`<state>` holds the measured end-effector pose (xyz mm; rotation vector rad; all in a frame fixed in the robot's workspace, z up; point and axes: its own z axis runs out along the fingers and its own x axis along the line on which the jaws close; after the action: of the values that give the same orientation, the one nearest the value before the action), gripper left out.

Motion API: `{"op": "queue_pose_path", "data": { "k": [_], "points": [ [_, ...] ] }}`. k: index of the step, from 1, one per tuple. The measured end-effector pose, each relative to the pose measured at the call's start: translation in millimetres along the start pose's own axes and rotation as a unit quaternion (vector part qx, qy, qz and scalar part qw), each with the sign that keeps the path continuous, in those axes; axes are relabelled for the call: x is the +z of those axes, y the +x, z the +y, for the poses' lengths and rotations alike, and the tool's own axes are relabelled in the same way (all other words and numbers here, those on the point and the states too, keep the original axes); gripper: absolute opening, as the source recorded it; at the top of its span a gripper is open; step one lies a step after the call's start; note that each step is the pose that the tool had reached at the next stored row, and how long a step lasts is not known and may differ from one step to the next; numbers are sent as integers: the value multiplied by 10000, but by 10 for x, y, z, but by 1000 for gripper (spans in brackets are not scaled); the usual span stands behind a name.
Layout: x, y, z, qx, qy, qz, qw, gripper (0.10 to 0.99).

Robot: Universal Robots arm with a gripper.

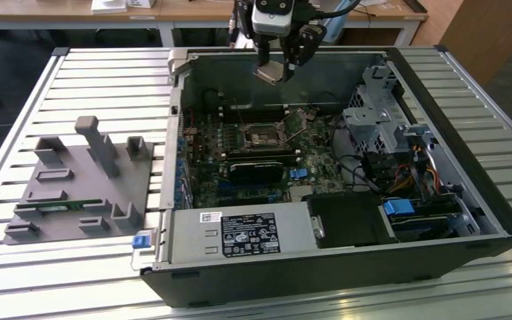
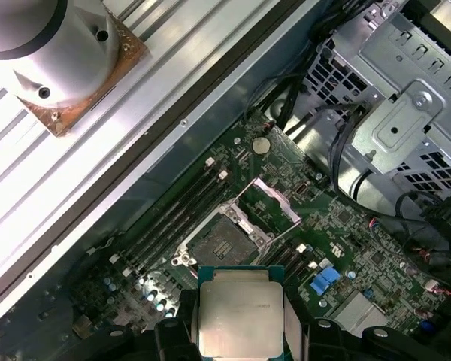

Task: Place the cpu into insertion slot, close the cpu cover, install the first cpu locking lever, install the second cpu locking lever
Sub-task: 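Place the cpu into insertion slot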

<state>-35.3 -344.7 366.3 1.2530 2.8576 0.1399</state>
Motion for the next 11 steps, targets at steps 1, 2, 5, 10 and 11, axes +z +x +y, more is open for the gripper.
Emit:
{"op": "queue_pose_path", "data": {
  "k": [1, 2, 5, 10, 11],
  "points": [
    [0, 0, 0, 26, -1, -2, 10000, 537],
    [0, 0, 0, 50, -1, -4, 10000, 537],
    [1, 0, 0, 125, -3, -11, 9999, 537],
    [1, 0, 0, 251, -5, -22, 9997, 537],
    [2, 0, 0, 274, -5, -24, 9996, 537]
  ]
}}
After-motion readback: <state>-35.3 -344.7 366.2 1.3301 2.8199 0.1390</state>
